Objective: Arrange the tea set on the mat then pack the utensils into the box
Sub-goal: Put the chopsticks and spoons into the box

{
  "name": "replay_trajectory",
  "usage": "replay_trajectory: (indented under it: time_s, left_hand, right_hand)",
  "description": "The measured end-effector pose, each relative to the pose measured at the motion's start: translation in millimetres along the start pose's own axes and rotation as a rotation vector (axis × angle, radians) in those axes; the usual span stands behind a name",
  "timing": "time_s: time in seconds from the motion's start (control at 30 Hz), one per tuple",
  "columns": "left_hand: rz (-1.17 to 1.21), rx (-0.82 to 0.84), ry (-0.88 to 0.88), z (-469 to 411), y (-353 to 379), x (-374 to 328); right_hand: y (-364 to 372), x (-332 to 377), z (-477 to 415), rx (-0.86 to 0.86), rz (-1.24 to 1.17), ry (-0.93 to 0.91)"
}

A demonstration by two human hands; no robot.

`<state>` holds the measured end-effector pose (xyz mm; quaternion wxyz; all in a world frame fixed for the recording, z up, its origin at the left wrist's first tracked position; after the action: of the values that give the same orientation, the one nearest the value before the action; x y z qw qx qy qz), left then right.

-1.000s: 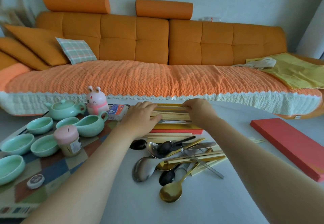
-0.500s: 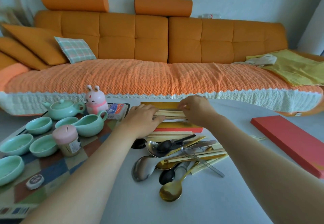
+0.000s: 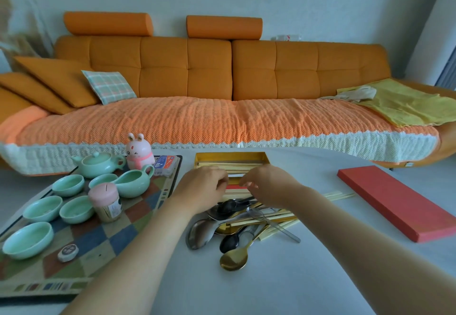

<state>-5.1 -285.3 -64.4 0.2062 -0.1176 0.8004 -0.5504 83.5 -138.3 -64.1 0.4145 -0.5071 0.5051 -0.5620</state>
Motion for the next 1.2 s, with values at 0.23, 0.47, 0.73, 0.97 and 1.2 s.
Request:
replay_trajectory:
  time_s: [0.23, 0.47, 0.73, 0.97, 1.2]
  left_hand:
    - [-0.009, 0.128, -0.070, 13.5, 10.1, 7.1]
    - [0.027, 0.202, -0.112, 15.3, 12.1, 3.9]
    - [-0.009, 0.214, -0.135, 16.7, 11.6, 3.5]
    - [0.038, 0.131, -0.127, 12.4, 3.7, 8.4]
    - [0.135, -0.081, -0.125, -13.5, -16.0, 27.3]
  right_hand:
    - [12.5, 1.4, 11.5, 0.016, 0.099, 0.007]
    - [20.1, 4.6, 8.5, -0.009, 0.058, 0.017]
    - [20.5, 6.1, 2.4, 0.024, 0.075, 0.065]
    - [8.9, 2.3, 1.7, -0.019, 0.013, 0.064]
    - [-27.4, -7.1, -14.3, -0.224, -0.164, 0.012]
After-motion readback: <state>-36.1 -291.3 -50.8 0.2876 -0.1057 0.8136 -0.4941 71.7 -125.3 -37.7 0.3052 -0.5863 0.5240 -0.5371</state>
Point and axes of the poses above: each hand's wrist, its own z-axis away from the middle knuckle, its own y-axis out of the palm, x = y × z, the point moved 4 cm from there along -z, towards the middle knuckle, and after that the axes turned 4 degrees about x, right-handed, at the moved point
